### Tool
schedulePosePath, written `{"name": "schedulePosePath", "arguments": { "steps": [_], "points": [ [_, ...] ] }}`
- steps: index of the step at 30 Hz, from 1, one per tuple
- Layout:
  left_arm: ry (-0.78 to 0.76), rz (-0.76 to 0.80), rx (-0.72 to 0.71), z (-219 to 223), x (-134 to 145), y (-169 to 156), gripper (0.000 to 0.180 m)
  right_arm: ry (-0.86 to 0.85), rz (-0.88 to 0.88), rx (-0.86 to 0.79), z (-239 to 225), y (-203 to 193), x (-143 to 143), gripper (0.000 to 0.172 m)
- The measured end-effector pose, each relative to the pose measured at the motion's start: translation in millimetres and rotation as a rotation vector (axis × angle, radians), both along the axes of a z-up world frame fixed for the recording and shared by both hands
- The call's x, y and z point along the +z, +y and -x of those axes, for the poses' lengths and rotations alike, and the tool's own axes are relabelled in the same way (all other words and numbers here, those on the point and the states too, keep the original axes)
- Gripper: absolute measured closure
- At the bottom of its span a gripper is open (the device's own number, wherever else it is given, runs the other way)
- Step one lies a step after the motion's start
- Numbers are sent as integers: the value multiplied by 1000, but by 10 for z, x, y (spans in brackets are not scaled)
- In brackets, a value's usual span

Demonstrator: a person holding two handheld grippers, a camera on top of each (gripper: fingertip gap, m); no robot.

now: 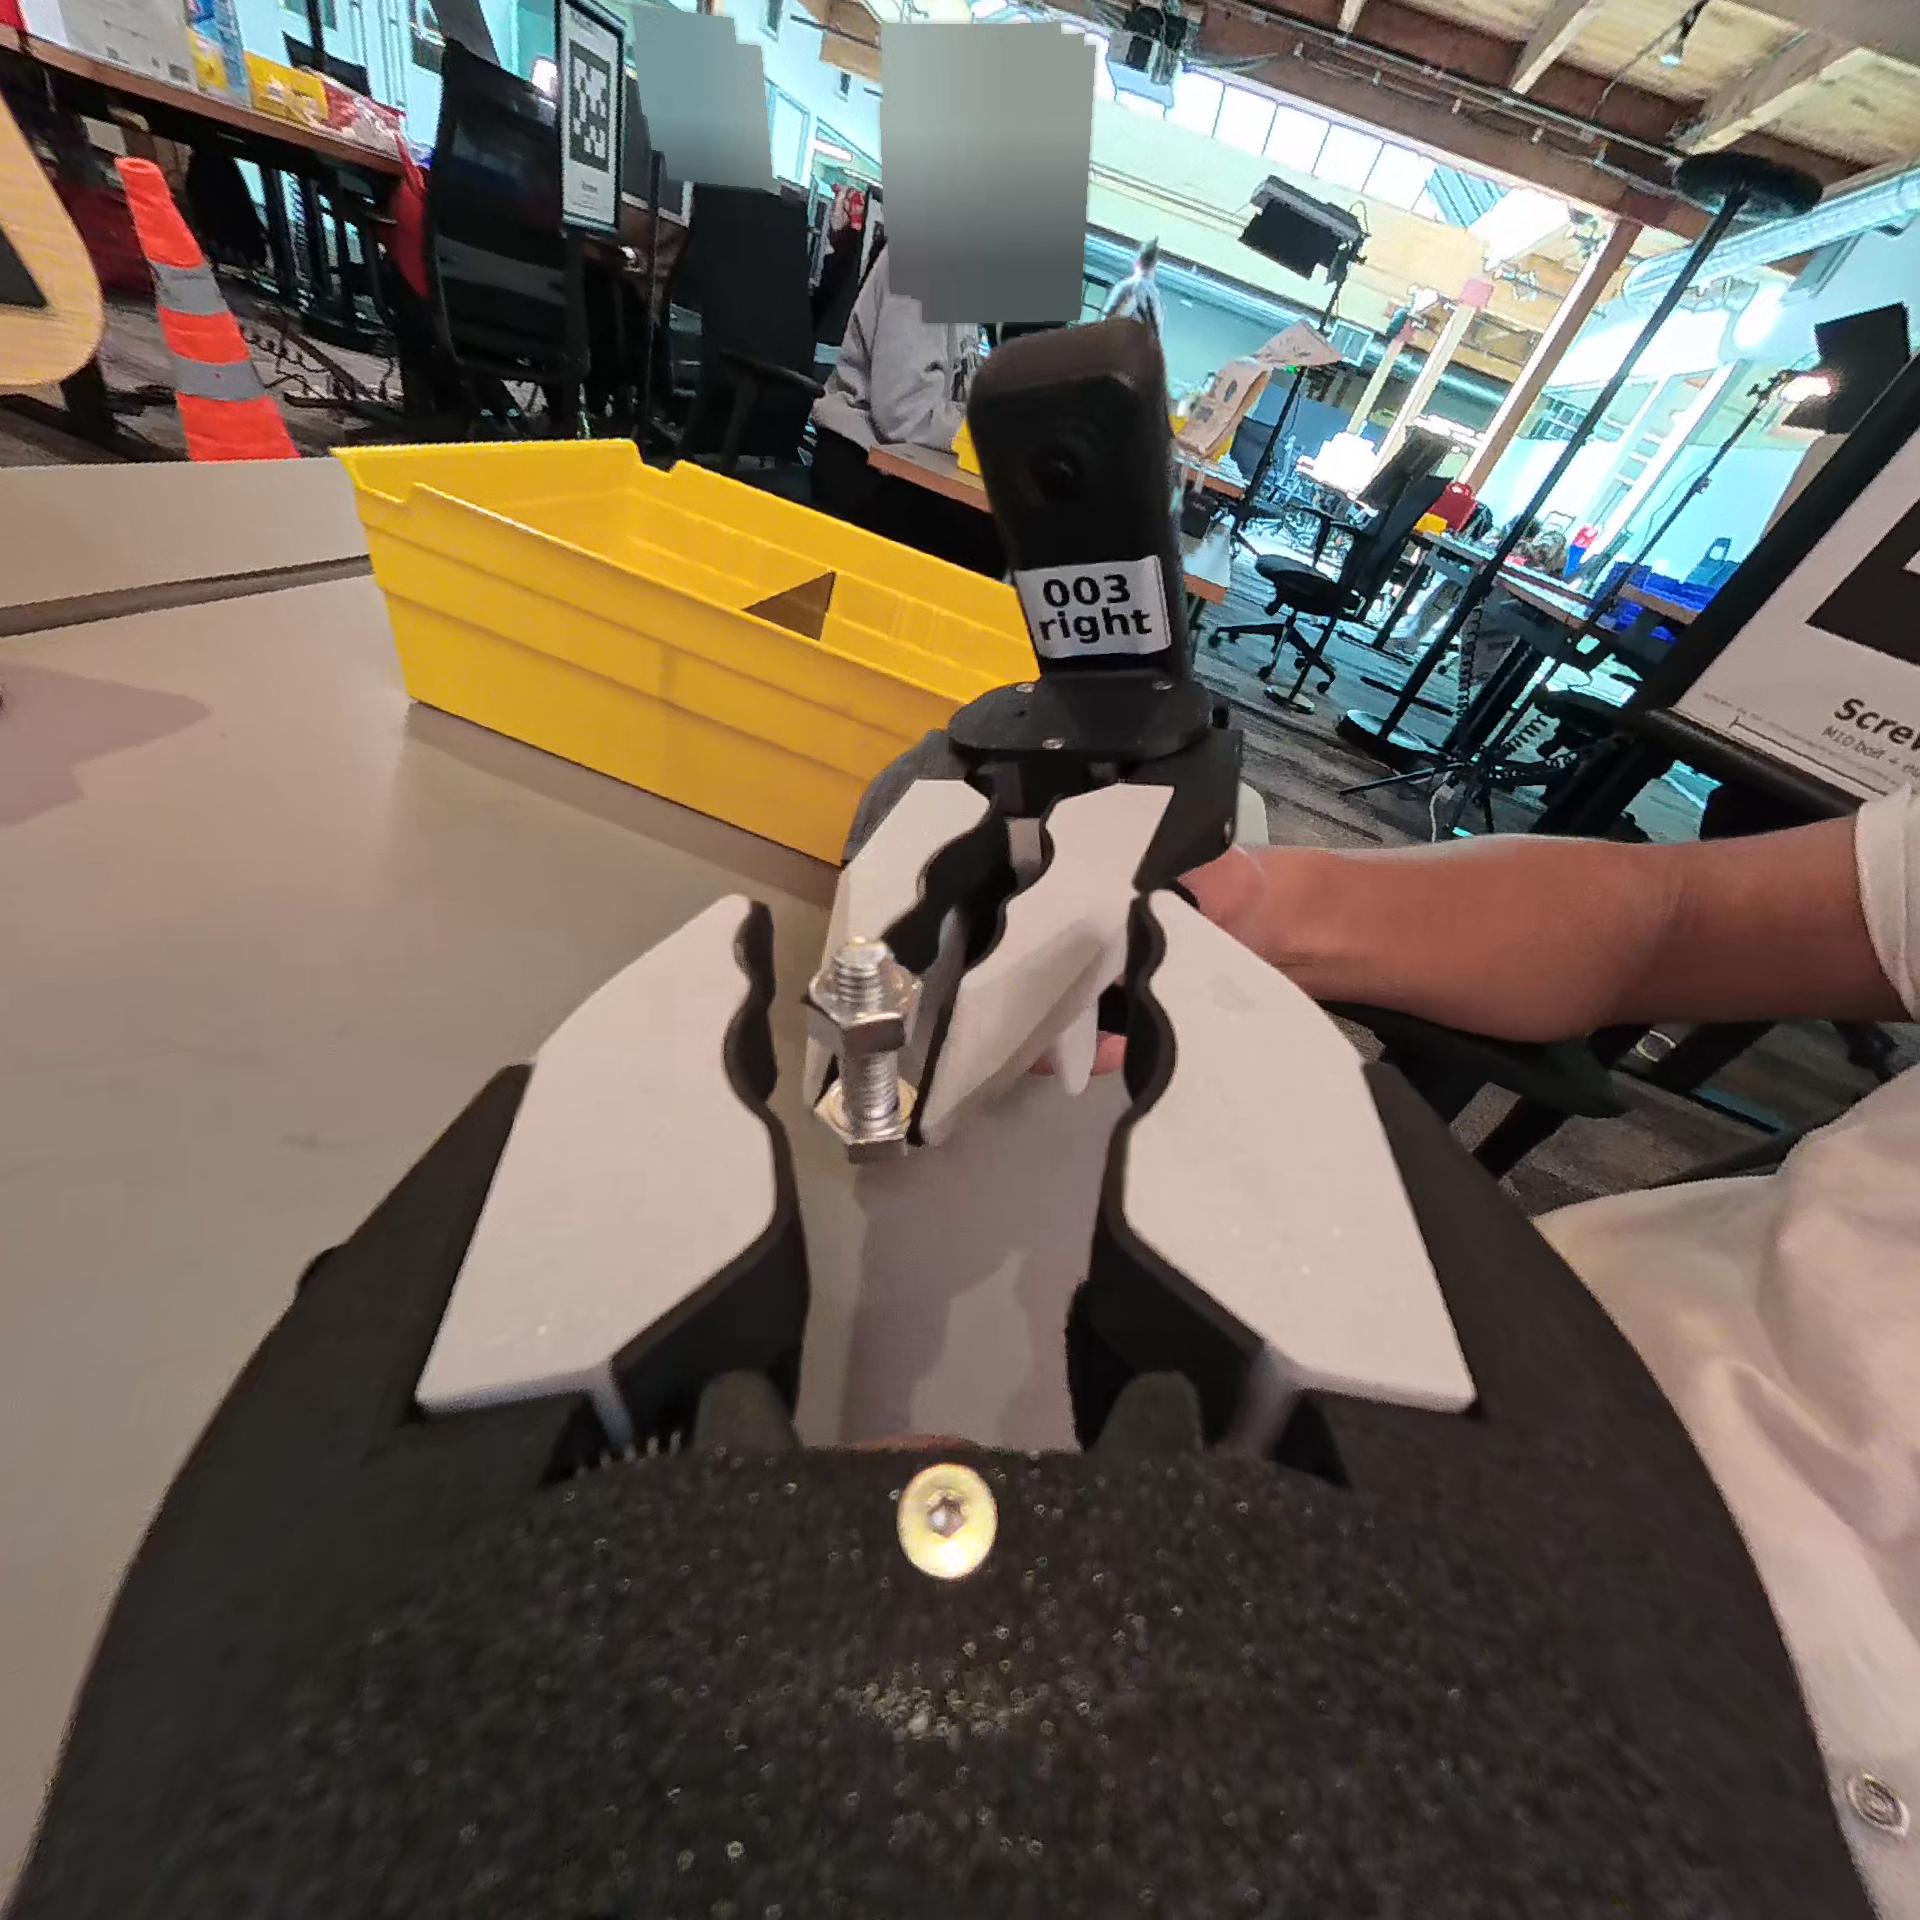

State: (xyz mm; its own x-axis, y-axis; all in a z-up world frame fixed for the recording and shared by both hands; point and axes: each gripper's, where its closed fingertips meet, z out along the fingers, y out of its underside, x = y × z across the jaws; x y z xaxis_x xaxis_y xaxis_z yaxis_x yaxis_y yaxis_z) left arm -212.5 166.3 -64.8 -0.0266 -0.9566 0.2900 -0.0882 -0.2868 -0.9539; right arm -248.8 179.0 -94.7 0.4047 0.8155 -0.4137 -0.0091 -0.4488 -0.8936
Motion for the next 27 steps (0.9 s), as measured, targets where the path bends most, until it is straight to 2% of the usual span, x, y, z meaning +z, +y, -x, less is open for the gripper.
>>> {"name": "schedulePosePath", "arguments": {
  "steps": [4,6,10,14,18,21,24,27],
  "points": [
    [-22,20,-10,47,42,15,124,22,10,-36,-151,72,25,155],
    [-46,35,-18,106,85,47,135,34,7,-75,-271,131,54,155],
    [-30,31,21,117,48,127,119,32,10,-89,-343,163,45,155],
    [28,-8,10,13,-51,38,109,1,4,-28,-109,46,-17,155],
    [48,-16,-31,-43,-80,-67,114,-4,-8,3,45,-20,-10,155],
    [39,-8,-22,-5,-58,-40,115,20,8,-27,-81,54,3,155],
    [4,10,-7,75,11,42,123,29,5,-84,-278,144,29,155],
    [-2,16,15,97,18,101,119,27,1,-103,-350,171,32,155]
  ]
}}
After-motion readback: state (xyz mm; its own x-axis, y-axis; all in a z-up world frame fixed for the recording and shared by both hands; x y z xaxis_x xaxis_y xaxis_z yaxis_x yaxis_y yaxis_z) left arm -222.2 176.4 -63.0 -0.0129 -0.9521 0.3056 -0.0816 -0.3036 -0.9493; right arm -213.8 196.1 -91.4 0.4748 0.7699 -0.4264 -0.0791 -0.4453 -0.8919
